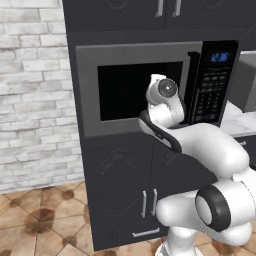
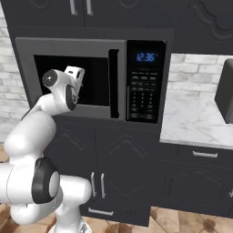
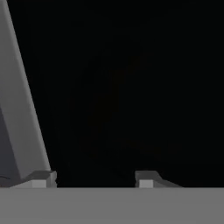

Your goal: Pick the avocado from the sink and place it in the bowl. Then pick the bowl and place it in the microwave. Then close the microwave door and press the start button.

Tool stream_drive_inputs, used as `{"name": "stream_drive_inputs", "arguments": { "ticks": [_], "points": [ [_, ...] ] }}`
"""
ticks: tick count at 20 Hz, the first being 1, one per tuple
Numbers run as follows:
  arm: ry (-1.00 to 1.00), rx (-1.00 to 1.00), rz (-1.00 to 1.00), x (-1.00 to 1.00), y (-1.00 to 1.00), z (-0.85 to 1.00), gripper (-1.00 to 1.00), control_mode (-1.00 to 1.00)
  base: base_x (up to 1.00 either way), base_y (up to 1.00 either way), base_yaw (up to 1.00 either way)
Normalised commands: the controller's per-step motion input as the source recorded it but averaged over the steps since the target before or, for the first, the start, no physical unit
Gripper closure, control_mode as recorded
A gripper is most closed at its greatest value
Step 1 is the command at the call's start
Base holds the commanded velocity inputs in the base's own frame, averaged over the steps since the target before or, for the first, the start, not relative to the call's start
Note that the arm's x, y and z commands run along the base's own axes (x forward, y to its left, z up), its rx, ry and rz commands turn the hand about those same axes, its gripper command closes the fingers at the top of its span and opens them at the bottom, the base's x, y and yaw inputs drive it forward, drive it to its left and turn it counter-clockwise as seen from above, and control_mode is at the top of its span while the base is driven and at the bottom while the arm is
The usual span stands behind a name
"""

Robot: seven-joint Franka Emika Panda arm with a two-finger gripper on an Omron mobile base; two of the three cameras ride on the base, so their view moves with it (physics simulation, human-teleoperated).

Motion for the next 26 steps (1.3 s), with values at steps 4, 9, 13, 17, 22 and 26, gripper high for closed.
{"name": "stream_drive_inputs", "arguments": {
  "ticks": [4, 9, 13, 17, 22, 26],
  "points": [
    [0.00, 0.00, 0.02, 0.20, -0.14, 0.00, -1.00, -1.00, 0.00, 0.00, 0.00],
    [0.00, 0.00, 0.02, -0.28, -0.01, 0.00, -1.00, -1.00, 0.00, 0.00, 0.00],
    [-0.01, 0.01, 0.03, -0.66, -0.14, 0.04, -1.00, -1.00, 0.00, 0.00, 0.00],
    [0.00, 0.01, 0.28, -0.80, -0.61, 0.28, -1.00, -1.00, 0.00, 0.00, 0.00],
    [0.00, 0.00, 0.35, -0.83, -0.91, 0.20, -1.00, -1.00, 0.00, 0.00, 0.00],
    [-0.02, 0.00, 0.27, -0.86, -0.82, -0.05, -1.00, -1.00, 0.00, 0.00, 0.00]
  ]
}}
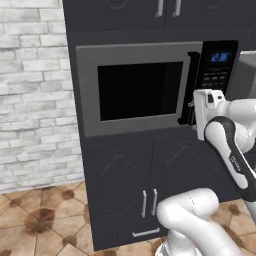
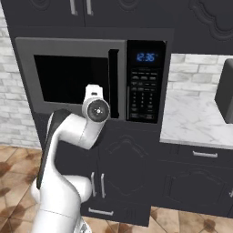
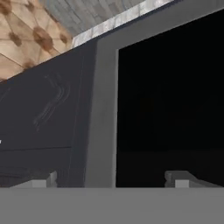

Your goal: Pick the avocado from the sink and place it in the bowl. Then pick the bowl and place it in the microwave. Then close the microwave door and press the start button.

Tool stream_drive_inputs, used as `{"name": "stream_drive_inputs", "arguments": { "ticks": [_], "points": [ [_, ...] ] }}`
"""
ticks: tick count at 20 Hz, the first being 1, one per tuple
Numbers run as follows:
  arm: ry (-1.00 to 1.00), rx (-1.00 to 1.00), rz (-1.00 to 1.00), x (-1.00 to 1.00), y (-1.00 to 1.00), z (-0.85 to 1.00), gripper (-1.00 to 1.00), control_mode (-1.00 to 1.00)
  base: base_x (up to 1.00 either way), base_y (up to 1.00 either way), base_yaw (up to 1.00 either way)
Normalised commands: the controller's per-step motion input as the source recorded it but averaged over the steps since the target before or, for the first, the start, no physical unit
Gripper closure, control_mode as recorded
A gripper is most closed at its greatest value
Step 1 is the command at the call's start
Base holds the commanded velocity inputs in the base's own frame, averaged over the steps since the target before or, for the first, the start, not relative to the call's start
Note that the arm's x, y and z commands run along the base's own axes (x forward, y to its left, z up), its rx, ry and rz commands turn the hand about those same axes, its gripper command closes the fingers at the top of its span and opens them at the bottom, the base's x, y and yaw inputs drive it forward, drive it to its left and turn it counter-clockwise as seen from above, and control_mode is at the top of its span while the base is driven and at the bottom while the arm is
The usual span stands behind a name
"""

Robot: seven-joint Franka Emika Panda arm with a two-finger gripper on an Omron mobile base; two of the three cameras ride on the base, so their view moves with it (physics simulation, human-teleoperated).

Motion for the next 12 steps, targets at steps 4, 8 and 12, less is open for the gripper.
{"name": "stream_drive_inputs", "arguments": {
  "ticks": [4, 8, 12],
  "points": [
    [-0.13, 0.00, 0.15, -0.39, -0.61, -0.49, -1.00, -1.00, 0.00, 0.00, 0.00],
    [-0.21, 0.00, 0.08, 0.00, -0.51, -0.52, -1.00, -1.00, 0.00, 0.00, 0.00],
    [-0.20, 0.00, 0.05, 0.00, -0.50, -0.32, -1.00, -1.00, 0.00, 0.00, 0.00]
  ]
}}
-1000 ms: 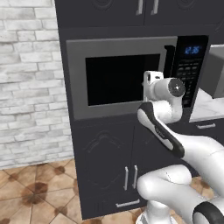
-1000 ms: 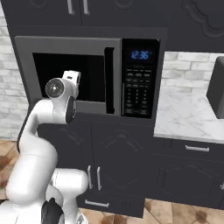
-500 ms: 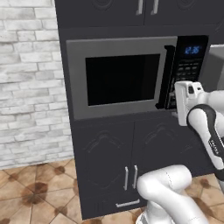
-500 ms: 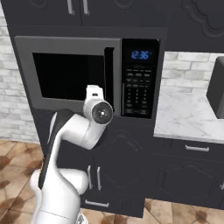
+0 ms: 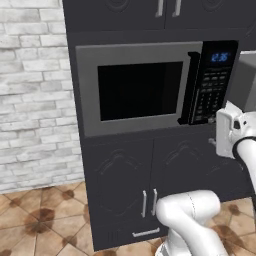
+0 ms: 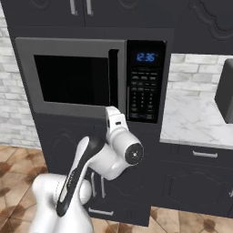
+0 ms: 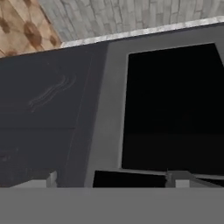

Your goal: Pick the avocado from the sink and place it in the bowl. Then pick the bowl and place it in the microwave. Then close the microwave door and press the start button.

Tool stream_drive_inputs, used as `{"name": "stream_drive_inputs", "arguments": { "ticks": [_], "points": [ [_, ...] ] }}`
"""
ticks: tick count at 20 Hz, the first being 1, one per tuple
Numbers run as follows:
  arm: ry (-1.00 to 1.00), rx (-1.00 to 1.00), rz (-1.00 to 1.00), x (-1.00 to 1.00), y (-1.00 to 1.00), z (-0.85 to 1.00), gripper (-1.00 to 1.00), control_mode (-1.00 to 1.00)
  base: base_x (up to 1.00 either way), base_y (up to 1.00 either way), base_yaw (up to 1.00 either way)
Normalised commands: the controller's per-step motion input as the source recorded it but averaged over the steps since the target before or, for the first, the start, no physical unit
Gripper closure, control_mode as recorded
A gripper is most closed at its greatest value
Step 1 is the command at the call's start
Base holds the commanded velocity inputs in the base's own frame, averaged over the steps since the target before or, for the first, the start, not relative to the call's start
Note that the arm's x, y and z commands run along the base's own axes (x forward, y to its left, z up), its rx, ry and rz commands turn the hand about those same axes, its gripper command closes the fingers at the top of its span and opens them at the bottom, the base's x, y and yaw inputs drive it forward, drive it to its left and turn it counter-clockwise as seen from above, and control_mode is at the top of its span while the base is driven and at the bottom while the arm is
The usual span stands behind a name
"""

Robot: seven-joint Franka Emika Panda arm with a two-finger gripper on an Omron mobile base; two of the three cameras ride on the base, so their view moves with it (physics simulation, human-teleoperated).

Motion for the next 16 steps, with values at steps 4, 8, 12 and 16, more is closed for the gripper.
{"name": "stream_drive_inputs", "arguments": {
  "ticks": [4, 8, 12, 16],
  "points": [
    [-0.20, 0.03, 0.00, 0.00, -0.56, -0.01, -1.00, -1.00, 0.00, 0.00, 0.00],
    [-0.08, 0.06, -0.02, 0.08, -0.34, 0.00, -1.00, -1.00, 0.00, 0.00, 0.00],
    [-0.04, 0.05, -0.03, 0.21, -0.18, 0.00, -1.00, -1.00, 0.00, 0.00, 0.00],
    [-0.02, 0.01, -0.03, 0.22, -0.06, -0.02, 1.00, -1.00, 0.00, 0.00, 0.00]
  ]
}}
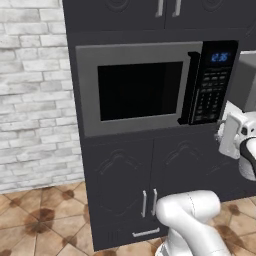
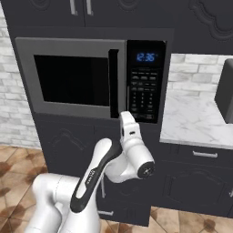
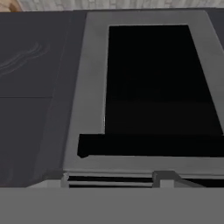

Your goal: Pick the avocado from the sink and place it in the bowl. Then pick the bowl and place it in the microwave. Then close the microwave door and press the start button.

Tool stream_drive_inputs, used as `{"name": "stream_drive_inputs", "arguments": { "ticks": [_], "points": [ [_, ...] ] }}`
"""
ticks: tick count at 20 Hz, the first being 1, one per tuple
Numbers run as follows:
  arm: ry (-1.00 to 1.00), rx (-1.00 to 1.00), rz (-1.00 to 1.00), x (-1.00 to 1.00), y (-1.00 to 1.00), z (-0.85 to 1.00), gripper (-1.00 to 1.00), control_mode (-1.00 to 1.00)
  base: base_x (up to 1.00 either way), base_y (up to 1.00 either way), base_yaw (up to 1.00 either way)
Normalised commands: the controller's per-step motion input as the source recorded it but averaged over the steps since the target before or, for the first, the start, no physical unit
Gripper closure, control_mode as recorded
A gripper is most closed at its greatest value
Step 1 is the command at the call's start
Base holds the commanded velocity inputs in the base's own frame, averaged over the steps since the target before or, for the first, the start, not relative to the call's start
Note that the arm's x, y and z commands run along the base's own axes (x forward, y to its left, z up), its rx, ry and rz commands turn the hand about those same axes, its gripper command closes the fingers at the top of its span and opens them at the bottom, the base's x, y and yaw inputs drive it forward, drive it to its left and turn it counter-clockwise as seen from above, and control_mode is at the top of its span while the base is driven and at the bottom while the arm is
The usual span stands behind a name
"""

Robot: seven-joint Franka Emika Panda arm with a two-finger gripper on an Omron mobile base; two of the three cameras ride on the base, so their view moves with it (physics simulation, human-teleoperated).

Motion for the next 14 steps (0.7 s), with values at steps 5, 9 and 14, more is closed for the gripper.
{"name": "stream_drive_inputs", "arguments": {
  "ticks": [5, 9, 14],
  "points": [
    [0.00, 0.04, -0.04, 0.35, 0.00, -0.01, 1.00, -1.00, 0.00, 0.00, 0.00],
    [-0.01, 0.07, -0.02, 0.41, 0.00, -0.04, 1.00, -1.00, 0.00, 0.00, 0.00],
    [-0.01, 0.06, -0.02, 0.37, -0.01, -0.06, 1.00, -1.00, 0.00, 0.00, 0.00]
  ]
}}
